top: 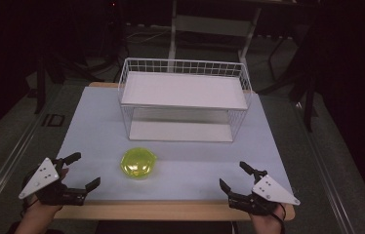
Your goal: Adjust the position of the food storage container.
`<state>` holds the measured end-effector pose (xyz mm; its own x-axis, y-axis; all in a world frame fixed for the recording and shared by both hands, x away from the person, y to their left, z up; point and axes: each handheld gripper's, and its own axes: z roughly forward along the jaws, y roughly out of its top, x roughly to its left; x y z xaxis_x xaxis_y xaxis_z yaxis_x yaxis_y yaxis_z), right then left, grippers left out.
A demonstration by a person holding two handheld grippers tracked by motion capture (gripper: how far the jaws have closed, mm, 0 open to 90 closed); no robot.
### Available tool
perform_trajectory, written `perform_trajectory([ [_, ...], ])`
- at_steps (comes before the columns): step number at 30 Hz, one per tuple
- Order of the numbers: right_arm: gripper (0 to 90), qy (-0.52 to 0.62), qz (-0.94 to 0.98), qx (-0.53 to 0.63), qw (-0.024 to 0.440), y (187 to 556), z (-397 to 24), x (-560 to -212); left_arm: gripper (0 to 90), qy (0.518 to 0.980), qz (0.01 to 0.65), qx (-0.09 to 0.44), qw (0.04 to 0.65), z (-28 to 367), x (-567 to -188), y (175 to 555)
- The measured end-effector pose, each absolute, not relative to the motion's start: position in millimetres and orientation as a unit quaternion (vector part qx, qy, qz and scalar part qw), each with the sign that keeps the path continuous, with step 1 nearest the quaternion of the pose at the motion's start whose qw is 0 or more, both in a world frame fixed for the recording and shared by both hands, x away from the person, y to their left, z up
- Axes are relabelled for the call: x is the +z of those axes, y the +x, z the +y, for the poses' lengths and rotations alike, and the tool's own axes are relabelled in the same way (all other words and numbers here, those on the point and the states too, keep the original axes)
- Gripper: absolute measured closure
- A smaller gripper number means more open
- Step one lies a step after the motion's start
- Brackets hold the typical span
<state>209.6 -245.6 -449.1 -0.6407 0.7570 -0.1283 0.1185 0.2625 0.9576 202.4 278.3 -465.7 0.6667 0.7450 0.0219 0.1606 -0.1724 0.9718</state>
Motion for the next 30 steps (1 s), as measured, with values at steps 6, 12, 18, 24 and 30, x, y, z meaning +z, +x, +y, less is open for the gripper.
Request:
perform_trajectory([
  [6, 17.1, 0.295, 0.733, 0.536, 0.297, 210.7, -247.9, -448.1, 0.4, 0.717, 0.309, 0.252, 0.572, 276.8, -465.0, 201.7],
  [12, 14.6, 0.299, 0.726, 0.540, 0.303, 211.3, -249.5, -447.6, 0.4, 0.709, 0.299, 0.237, 0.593, 273.6, -459.7, 198.5],
  [18, 14.0, 0.300, 0.725, 0.542, 0.302, 211.3, -248.2, -447.9, 0.5, 0.716, 0.297, 0.222, 0.591, 271.1, -446.0, 195.9],
  [24, 14.0, 0.296, 0.733, 0.536, 0.297, 213.2, -243.9, -450.0, 9.5, 0.718, 0.307, 0.215, 0.586, 270.8, -442.1, 205.2],
  [30, 14.0, 0.286, 0.738, 0.535, 0.295, 212.8, -238.4, -450.6, 32.5, 0.728, 0.339, 0.198, 0.562, 268.4, -446.5, 219.6],
])
